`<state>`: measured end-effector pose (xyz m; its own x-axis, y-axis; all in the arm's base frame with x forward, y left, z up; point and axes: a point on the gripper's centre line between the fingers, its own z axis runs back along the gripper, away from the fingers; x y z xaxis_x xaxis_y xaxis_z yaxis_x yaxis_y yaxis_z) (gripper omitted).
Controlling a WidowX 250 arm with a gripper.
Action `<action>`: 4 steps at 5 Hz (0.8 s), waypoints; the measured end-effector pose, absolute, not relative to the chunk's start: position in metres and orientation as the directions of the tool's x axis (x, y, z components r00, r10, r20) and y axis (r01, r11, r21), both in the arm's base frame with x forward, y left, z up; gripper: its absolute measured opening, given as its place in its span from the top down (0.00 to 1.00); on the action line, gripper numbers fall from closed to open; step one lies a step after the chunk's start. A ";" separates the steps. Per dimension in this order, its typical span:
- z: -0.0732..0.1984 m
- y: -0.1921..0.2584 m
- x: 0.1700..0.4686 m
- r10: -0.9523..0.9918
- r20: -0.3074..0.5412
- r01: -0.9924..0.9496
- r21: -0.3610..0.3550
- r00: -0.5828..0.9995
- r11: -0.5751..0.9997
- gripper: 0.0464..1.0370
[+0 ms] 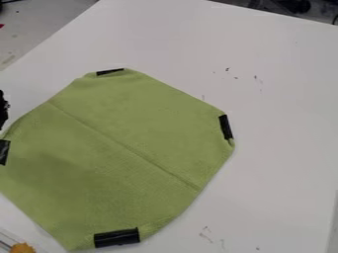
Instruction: Fold the cloth from top left to the middle
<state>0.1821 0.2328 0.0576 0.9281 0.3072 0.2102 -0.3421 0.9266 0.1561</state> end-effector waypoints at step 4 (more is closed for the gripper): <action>0.050 0.235 0.220 0.215 0.194 -0.232 0.068 0.957 0.970 0.04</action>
<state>0.2203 0.2349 0.0499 0.9570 0.2153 0.1942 -0.2322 0.9703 0.0684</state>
